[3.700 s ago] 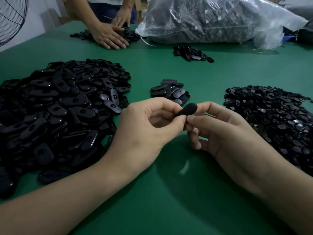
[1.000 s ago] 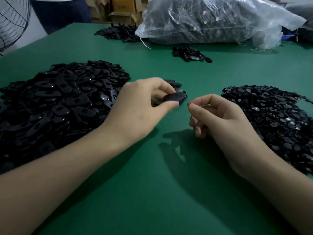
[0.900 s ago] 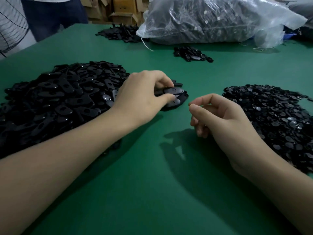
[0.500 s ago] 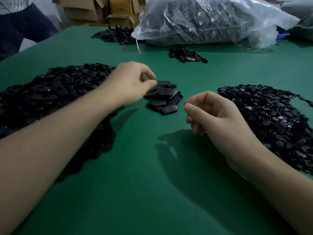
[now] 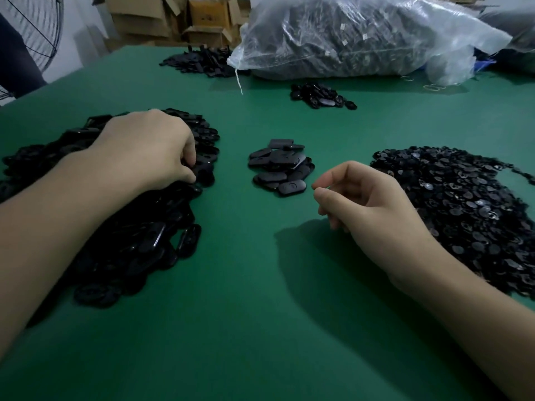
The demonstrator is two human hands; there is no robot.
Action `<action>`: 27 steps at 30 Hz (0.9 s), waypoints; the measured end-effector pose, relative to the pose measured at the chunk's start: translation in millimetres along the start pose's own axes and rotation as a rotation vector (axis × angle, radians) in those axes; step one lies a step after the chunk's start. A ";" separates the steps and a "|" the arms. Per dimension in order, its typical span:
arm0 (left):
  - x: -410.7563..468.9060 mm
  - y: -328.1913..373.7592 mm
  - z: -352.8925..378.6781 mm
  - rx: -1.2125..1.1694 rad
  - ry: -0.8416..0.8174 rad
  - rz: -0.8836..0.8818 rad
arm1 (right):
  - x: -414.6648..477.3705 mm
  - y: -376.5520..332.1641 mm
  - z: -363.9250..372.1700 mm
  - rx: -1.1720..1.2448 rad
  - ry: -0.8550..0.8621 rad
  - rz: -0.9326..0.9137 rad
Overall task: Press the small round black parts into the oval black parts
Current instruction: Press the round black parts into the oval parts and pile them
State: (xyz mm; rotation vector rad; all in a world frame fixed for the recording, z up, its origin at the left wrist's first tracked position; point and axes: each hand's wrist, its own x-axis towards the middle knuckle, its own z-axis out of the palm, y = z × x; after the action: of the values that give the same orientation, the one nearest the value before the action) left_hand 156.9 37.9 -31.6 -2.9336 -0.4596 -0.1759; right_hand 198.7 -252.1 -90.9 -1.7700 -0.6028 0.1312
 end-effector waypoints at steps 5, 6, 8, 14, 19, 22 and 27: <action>-1.7 0.8 3.2 -0.004 0.028 0.017 | 0.2 1.9 -0.2 -0.032 -0.009 -0.008; -1.8 1.2 3.5 -0.002 0.029 0.020 | 0.1 2.3 -0.1 -0.034 -0.010 -0.007; -1.5 2.9 4.4 0.009 0.036 0.026 | -0.2 2.3 0.0 -0.033 -0.010 -0.006; -1.0 7.2 4.6 0.091 0.122 0.013 | -0.4 0.4 0.1 -0.054 -0.008 0.009; -6.5 6.9 4.9 0.085 0.219 0.068 | 2.3 -6.0 -13.5 -0.328 0.117 -0.092; -10.8 8.6 3.9 0.032 0.273 0.087 | 7.4 -7.2 -31.3 -0.817 0.233 -0.128; -14.3 9.9 -0.5 -0.053 0.363 0.110 | 11.4 -3.3 -40.3 -1.175 0.200 -0.001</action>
State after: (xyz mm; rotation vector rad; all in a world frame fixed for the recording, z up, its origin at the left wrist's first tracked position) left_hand 146.5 24.3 -34.6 -2.8741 -0.2403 -0.6995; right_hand 223.3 -281.4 -73.6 -2.8570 -0.5651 -0.5006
